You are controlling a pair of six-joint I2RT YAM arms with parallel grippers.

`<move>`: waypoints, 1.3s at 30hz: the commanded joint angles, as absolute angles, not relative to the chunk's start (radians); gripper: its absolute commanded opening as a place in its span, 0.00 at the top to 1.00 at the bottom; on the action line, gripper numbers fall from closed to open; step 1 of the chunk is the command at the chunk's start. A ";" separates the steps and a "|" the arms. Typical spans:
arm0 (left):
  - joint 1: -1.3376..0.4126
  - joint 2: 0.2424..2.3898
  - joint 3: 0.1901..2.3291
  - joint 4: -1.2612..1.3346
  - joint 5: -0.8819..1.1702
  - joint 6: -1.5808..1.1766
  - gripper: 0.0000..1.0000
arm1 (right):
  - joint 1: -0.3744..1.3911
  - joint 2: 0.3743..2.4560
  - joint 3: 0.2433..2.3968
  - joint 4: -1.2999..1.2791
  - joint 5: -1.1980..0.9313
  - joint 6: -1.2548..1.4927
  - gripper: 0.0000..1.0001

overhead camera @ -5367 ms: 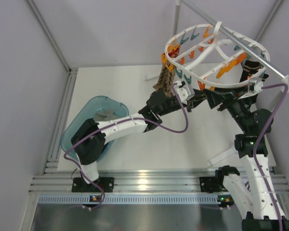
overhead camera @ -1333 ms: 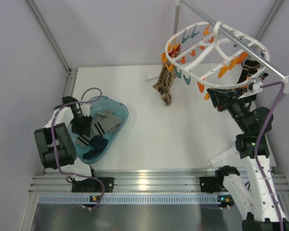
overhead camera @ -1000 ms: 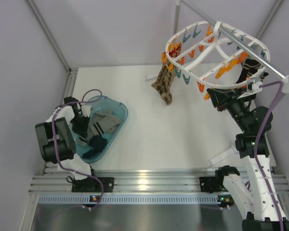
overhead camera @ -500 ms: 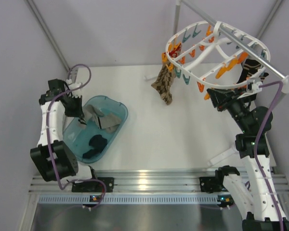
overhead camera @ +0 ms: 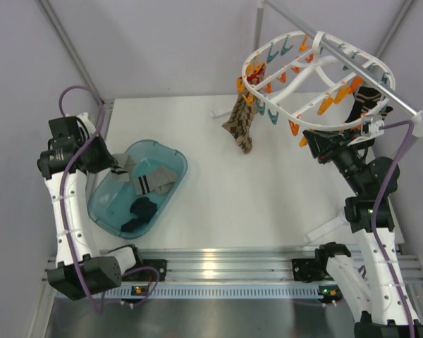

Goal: Clip the socks to the hanger
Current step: Pick up the sock from the bin.

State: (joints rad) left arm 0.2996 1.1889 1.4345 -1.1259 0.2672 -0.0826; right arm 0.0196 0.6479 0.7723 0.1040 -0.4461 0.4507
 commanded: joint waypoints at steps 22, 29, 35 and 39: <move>0.147 1.172 0.884 -0.330 0.209 -1.112 0.54 | 0.025 0.666 0.765 0.089 -0.437 0.374 1.00; 0.169 1.140 0.972 -0.192 0.367 -0.509 0.50 | 0.025 0.663 0.769 0.084 -0.445 0.373 1.00; 0.176 1.184 1.193 -0.772 0.845 0.733 0.28 | 0.025 0.664 0.776 0.078 -0.466 0.364 1.00; 0.175 1.332 1.282 -1.197 0.783 1.455 0.32 | 0.025 0.670 0.775 0.080 -0.471 0.359 1.00</move>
